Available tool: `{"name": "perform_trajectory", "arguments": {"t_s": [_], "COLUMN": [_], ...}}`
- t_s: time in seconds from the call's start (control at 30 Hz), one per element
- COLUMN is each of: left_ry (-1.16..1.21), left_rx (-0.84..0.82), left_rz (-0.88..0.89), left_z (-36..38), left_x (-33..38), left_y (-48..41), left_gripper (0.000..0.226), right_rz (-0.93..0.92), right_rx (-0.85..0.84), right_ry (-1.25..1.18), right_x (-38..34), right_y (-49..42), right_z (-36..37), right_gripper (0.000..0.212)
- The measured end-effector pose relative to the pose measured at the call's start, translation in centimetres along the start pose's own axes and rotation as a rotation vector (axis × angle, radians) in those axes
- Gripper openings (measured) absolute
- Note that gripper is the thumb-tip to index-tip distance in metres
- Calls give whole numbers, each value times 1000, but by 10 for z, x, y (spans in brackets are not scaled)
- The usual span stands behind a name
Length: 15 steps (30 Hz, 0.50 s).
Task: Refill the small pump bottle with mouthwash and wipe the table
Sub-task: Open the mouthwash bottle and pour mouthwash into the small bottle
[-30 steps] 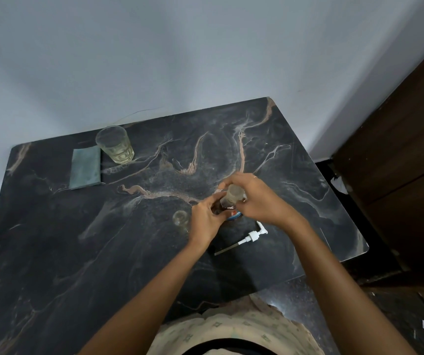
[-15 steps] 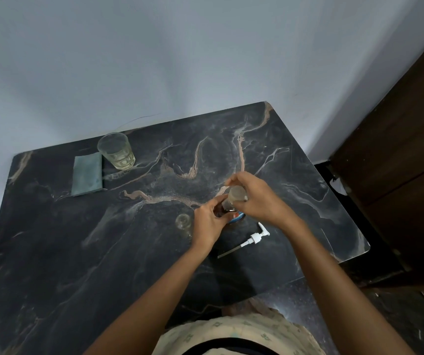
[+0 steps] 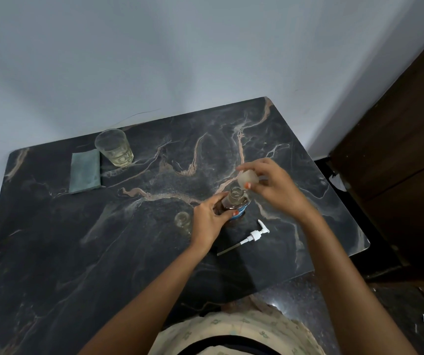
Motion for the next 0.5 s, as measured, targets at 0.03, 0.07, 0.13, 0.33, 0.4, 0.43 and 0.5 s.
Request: {"name": "perform_trajectory", "arguments": {"t_s": [0.03,0.07,0.13,0.33,0.4,0.43,0.5], "left_ry": [12,21,22,39,44,43,30], "left_rx": [2,4,6,9,6,6,8], "left_rz": [-3,-9,-16,-24,-31,-34,-35], "left_z": [0,1,1,1,1,0,-1], "left_x": [-1,-2,-4,-2,-2,-2,-1], "left_y": [0,0,0,1,1,2,2], "left_gripper": [52,54,55,56,54,54,54], "right_rz": [8,27,101,342,381,387,390], "right_rx": [39,83,167,360,378,380,369], "right_ry": [-35,-73,-140,-104,-85,-83,-69], "right_x": [7,16,40,122,141,149,160], "right_y": [0,-1,-2,3,8,11,13], "right_z": [-5,-9,-14,-9,-4,-1,3], "right_gripper": [33,32,26,23,26,28,32]}}
Point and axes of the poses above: each hand's wrist, its own y-axis away from the middle knuckle, its own z-axis out of the palm, x = y × z, the point moved 6 cm from there along -y, towards the middle knuckle, and after that the axes turned 5 degrees about z, right-handed, at the moved point
